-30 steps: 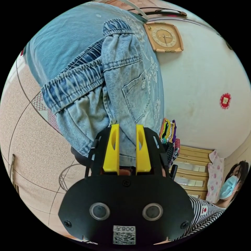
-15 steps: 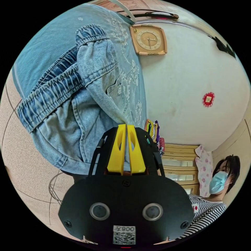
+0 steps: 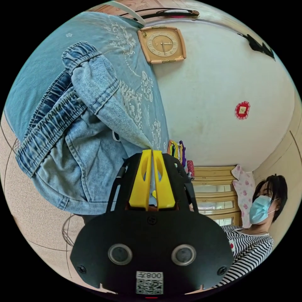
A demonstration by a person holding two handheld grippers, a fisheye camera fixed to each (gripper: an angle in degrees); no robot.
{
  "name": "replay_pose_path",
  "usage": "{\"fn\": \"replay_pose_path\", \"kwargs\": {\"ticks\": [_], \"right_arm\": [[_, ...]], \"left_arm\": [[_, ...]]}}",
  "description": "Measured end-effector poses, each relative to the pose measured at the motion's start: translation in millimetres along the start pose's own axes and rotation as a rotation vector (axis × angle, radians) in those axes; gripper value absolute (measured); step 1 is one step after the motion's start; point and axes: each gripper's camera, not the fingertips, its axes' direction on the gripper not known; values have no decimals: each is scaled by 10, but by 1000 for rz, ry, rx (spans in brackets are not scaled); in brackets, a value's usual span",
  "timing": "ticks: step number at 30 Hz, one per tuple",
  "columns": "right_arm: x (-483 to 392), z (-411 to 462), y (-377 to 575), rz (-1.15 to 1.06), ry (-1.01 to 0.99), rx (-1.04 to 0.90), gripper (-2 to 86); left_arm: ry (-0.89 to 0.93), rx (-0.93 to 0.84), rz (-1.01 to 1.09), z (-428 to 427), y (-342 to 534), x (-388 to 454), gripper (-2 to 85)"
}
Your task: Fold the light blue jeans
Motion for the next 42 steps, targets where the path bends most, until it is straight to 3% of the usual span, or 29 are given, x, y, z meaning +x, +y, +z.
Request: {"fn": "replay_pose_path", "kwargs": {"ticks": [7,11,16,19,23,27,31,34,38,42], "right_arm": [[-697,-154,-152,-145,-99,115,-1],[-1584,-471,-670,-340,-119,247,0],[-2933,-515,-1211,-612,64,280,2],[-3356,-146,-1056,-719,322,208,5],[-3193,436,-484,-744,581,29,40],[-3043,877,109,-717,886,-141,88],[-3284,933,357,-728,945,-147,109],[-3499,1028,452,-785,1054,-122,108],[-3482,1309,346,-762,1154,-223,43],[-3823,1232,240,-782,1181,-193,6]], "left_arm": [[55,-2,128,244,-464,397,4],[34,53,243,439,-1120,833,5],[-166,124,301,956,-2164,1298,15],[-330,119,237,1169,-2329,1111,30],[-231,38,248,1245,-2015,699,56],[-49,-199,178,1471,-1280,276,75],[72,-367,116,1868,-625,159,88],[64,-430,109,2155,-455,124,83],[41,-397,102,2317,-512,79,33],[39,-387,169,2333,-664,240,8]]}}
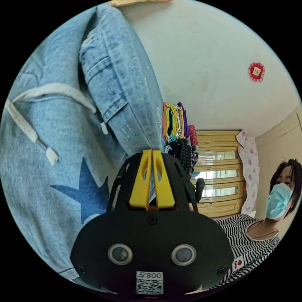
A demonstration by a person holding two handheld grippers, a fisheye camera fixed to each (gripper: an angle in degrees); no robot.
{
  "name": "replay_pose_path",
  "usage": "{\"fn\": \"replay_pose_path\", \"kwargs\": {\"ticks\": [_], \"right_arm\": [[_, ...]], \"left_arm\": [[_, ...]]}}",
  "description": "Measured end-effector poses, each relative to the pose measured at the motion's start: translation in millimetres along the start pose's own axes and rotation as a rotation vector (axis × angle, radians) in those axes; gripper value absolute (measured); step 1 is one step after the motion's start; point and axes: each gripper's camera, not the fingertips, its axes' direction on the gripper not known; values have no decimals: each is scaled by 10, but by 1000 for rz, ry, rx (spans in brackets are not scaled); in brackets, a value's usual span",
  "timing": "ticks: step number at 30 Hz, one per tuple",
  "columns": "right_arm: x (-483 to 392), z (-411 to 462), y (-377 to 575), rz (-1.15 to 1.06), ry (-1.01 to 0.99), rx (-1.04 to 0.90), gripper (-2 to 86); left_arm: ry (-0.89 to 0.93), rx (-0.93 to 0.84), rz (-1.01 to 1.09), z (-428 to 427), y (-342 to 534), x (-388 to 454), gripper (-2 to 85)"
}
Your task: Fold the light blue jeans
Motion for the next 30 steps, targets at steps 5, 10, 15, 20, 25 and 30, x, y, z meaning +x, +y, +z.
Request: {"fn": "replay_pose_path", "kwargs": {"ticks": [5,10,15,20,25,30], "right_arm": [[572,-827,-379,1,72,104,0],[1600,-1485,-1259,101,129,104,3],[2308,-1115,-1998,293,110,-144,10],[2177,-621,-1892,278,181,-176,15],[1525,-340,-1342,98,-35,-40,42],[291,83,-718,-160,-244,-33,67]], "left_arm": [[67,86,155,-120,-541,347,4],[69,181,246,-221,-1338,740,11],[50,190,319,-700,-914,595,38],[-254,240,115,-1713,349,-193,72],[-520,461,-295,-2958,1916,-816,108],[-463,503,-398,-3205,2397,-1096,110]]}}
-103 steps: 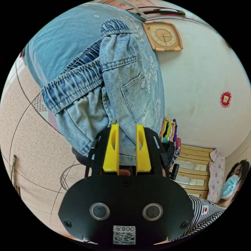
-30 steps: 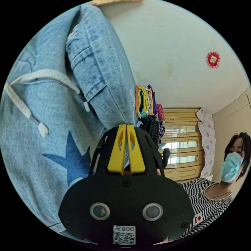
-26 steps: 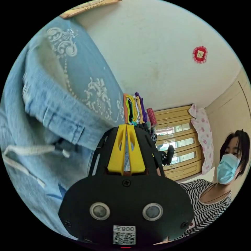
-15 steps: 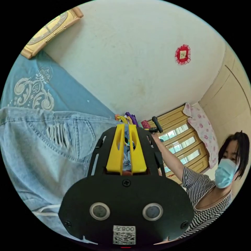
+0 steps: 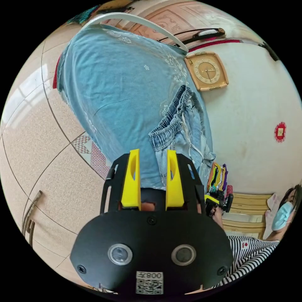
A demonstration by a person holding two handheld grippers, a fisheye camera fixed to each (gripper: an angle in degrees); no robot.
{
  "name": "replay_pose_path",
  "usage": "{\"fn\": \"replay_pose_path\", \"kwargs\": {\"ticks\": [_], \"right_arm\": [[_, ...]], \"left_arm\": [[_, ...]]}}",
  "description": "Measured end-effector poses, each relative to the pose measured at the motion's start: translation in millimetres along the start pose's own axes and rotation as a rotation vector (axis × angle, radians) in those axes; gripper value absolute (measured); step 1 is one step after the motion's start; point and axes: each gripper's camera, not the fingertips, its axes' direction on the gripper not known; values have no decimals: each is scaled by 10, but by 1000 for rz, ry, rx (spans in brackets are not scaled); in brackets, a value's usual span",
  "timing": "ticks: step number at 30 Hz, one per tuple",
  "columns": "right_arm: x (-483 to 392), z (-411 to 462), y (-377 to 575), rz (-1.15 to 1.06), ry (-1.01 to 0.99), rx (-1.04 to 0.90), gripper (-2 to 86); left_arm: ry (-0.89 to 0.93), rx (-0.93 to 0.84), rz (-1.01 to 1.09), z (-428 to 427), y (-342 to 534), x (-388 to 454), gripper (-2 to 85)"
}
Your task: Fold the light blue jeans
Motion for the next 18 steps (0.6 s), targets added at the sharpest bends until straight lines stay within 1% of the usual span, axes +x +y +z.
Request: {"fn": "replay_pose_path", "kwargs": {"ticks": [2,4,6,8,10,12,14,17,18], "right_arm": [[-288,243,95,-49,-15,-14,72],[-464,473,156,-83,-45,-41,74],[-558,744,217,-84,-55,-78,73],[-578,910,266,-85,-37,-91,73],[-551,1005,298,-90,-27,-108,71],[-485,1100,339,-56,-84,-78,67],[-496,1173,361,-58,-101,-60,64],[-593,1295,404,-106,-166,-33,60],[-621,1368,452,-114,-145,-28,59]], "left_arm": [[47,-39,-10,94,-12,-71,95],[138,-69,3,199,-33,-93,65],[125,-95,-6,229,-47,-105,40],[152,-73,1,144,-61,-120,28],[178,-12,50,-105,-116,-85,20],[194,0,99,-290,-181,-29,17],[205,25,120,-486,-234,5,16],[181,137,123,-863,-295,-63,18],[188,172,126,-962,-321,-133,20]]}}
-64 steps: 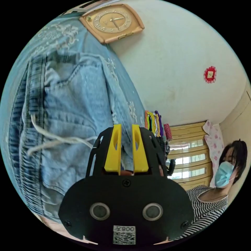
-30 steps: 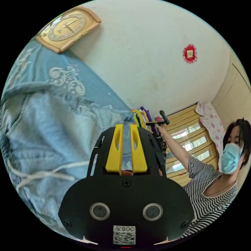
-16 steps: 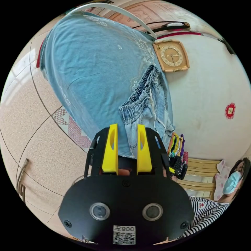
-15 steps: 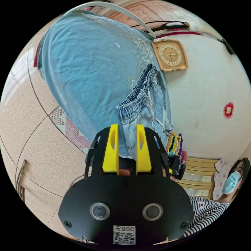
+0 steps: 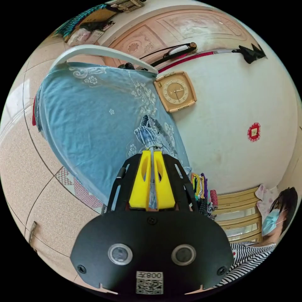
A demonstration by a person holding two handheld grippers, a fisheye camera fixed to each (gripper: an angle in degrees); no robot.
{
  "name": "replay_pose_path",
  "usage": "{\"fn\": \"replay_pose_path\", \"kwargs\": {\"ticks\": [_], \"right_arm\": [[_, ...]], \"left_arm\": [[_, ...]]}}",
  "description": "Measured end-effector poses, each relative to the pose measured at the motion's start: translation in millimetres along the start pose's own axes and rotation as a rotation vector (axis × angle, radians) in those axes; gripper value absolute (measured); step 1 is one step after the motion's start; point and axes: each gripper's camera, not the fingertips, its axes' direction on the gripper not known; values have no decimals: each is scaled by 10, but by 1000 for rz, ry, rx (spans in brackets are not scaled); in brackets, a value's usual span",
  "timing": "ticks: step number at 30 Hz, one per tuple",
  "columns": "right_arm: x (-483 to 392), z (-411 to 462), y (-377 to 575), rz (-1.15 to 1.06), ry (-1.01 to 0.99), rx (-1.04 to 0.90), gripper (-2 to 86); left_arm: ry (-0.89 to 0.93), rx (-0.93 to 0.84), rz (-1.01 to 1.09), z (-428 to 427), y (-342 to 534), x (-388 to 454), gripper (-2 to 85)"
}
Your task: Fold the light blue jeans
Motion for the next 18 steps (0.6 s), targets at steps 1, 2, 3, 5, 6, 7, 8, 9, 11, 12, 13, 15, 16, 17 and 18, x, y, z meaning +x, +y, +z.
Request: {"fn": "replay_pose_path", "kwargs": {"ticks": [1,2,3,5,6,7,8,9,11,12,13,15,16,17,18], "right_arm": [[1,42,34,1,10,2,58],[39,127,125,19,15,2,59],[125,210,257,60,5,-1,59],[328,291,552,170,1,15,59],[497,313,812,271,0,39,59],[590,313,960,330,1,58,59],[781,302,1292,467,14,111,59],[968,300,1648,613,23,163,60],[1189,341,2149,808,51,215,62],[1291,388,2442,918,77,244,66],[1329,417,2568,966,89,258,68],[1443,595,2936,1115,112,321,75],[1473,657,2997,1140,96,340,75],[1542,798,3087,1176,44,371,76],[1612,942,3155,1212,-1,397,76]], "left_arm": [[-42,-35,9,-21,-46,-70,25],[-81,-65,2,-4,-62,-114,27],[-145,-111,-33,52,-57,-209,32],[-167,-148,-91,115,3,-325,41],[-172,-140,-111,113,60,-367,46],[-163,-110,-125,81,132,-399,49],[-150,-99,-136,63,168,-419,49],[-126,-75,-156,25,243,-455,51],[-117,-45,-188,-33,355,-490,50],[-112,-33,-195,-62,424,-485,49],[-116,-28,-193,-78,487,-458,49],[-105,-45,-195,-52,578,-400,49],[-92,-56,-197,-15,630,-356,50],[-88,-59,-199,6,654,-332,50],[-81,-68,-202,54,695,-282,51]]}}
